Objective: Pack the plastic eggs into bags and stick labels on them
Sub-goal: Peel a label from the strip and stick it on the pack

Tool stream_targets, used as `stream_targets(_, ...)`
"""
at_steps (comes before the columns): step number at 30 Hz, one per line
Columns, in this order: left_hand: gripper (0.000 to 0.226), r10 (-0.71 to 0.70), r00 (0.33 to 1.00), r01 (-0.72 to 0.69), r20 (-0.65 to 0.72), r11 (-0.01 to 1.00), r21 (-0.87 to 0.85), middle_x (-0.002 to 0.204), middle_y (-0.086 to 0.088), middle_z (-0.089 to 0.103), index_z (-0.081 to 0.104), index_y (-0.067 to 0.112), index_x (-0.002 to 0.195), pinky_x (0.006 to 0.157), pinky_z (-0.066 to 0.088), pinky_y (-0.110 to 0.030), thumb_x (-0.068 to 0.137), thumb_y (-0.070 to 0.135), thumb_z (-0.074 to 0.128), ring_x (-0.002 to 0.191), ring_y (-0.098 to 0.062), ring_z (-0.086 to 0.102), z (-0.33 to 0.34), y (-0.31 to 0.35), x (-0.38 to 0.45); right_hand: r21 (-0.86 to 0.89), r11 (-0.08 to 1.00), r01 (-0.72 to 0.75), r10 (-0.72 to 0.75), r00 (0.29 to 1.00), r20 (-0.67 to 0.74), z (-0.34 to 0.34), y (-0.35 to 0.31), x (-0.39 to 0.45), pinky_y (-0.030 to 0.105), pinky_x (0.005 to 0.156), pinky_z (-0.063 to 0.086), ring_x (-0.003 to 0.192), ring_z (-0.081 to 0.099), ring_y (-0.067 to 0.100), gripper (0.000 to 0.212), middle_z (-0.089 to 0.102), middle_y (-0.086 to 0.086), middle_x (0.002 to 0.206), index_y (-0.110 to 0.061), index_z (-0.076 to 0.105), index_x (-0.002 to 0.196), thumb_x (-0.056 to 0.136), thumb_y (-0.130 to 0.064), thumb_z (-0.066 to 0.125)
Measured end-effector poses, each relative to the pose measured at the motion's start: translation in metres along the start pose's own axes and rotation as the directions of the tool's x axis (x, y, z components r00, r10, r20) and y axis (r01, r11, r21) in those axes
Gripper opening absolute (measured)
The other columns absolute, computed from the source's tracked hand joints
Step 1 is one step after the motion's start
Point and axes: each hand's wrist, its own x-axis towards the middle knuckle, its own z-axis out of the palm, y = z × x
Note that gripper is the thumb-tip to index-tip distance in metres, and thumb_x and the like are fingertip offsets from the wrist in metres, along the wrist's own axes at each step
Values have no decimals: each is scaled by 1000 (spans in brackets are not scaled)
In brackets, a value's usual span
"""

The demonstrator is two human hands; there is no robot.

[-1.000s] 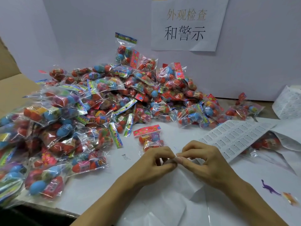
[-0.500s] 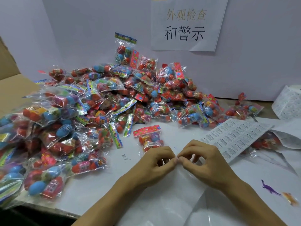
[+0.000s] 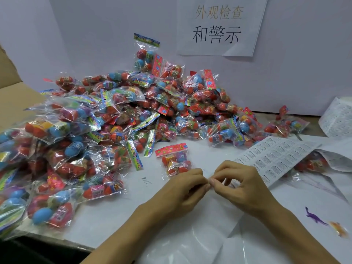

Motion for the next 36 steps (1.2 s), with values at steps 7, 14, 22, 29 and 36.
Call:
stream_targets(7,27,-53,999,53,-9,997,-64,74,-2,49,64,-1,82,62,33,-23,102,15,56,65,-15,45,0,2,1,-25,999,-40,37,996,-81,2,0,-1,21,56,49,66,64,15,10,67,-7,71,-12,74,69,79,-13,74)
stream_targets(14,21,-72,997,73,17,997,-41,77,-1,51,68,3,89,61,36,-27,102,14,56,68,-13,47,-1,0,-1,-5,991,-133,132,991,-34,4,-2,0,27,57,50,69,66,17,15,69,-5,73,-19,74,72,81,-25,84)
stream_targets(22,30,-102,994,102,39,995,-13,75,1,49,62,7,81,61,37,-27,103,24,55,69,-14,48,0,-1,-1,-27,982,-185,184,982,-32,3,-6,-1,24,58,45,68,61,15,20,64,-5,70,-15,70,67,83,-5,79)
stream_targets(29,33,-168,985,168,29,985,-24,69,4,46,53,14,71,61,33,-21,102,26,54,64,-13,45,-4,-1,-1,148,939,-309,330,932,-147,1,-7,3,35,65,49,71,60,14,22,65,-1,75,-8,65,65,82,4,71)
stream_targets(36,22,-237,970,234,-49,970,-65,85,7,53,68,22,112,64,39,-17,92,30,73,67,-8,48,-2,-3,-3,302,927,-221,340,836,-432,-10,-2,3,10,70,49,89,61,0,27,63,-14,94,-17,64,62,84,-5,74)
